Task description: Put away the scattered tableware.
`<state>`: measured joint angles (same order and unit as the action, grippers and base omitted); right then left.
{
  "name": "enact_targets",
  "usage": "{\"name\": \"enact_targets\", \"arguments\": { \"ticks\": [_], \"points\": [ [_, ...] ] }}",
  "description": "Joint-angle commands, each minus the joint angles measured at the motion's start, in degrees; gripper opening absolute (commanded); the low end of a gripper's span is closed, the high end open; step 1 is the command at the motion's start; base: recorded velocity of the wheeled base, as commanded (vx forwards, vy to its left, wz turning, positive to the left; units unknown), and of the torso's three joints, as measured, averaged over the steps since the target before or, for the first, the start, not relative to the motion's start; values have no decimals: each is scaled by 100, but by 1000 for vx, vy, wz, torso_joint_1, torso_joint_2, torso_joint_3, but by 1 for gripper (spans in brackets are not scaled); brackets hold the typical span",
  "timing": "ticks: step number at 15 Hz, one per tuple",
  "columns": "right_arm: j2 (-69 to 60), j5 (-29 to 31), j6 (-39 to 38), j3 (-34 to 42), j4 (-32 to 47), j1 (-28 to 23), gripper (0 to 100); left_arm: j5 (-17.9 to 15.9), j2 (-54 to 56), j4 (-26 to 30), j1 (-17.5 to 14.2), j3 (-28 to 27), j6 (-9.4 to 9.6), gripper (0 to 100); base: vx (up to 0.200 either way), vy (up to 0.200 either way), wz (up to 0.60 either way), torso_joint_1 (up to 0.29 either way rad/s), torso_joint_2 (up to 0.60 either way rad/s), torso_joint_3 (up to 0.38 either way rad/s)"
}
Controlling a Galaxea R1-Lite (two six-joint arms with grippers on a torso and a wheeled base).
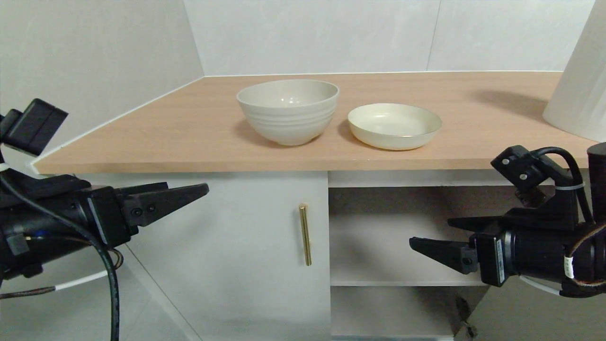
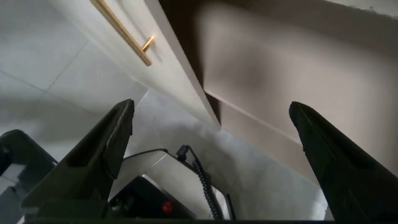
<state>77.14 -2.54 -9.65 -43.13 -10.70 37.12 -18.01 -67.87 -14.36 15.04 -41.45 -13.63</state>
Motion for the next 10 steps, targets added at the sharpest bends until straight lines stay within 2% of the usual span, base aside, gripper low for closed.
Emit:
{"name": "enact_targets", "arguments": {
  "ticks": [1, 6, 10],
  "points": [
    [-24, -1, -1, -2, -2, -3, 100, -1, 10, 3, -1, -4, -8, 100, 0, 0, 0, 0, 0, 0],
    [-15, -1, -1, 6, -2, 6, 100, 16, -25, 3, -1, -12, -17, 100, 0, 0, 0, 0, 0, 0],
    [-15, -1, -1, 24, -2, 6, 100, 16, -95, 3, -1, -12, -17, 100, 0, 0, 0, 57, -244, -237]
  ]
}}
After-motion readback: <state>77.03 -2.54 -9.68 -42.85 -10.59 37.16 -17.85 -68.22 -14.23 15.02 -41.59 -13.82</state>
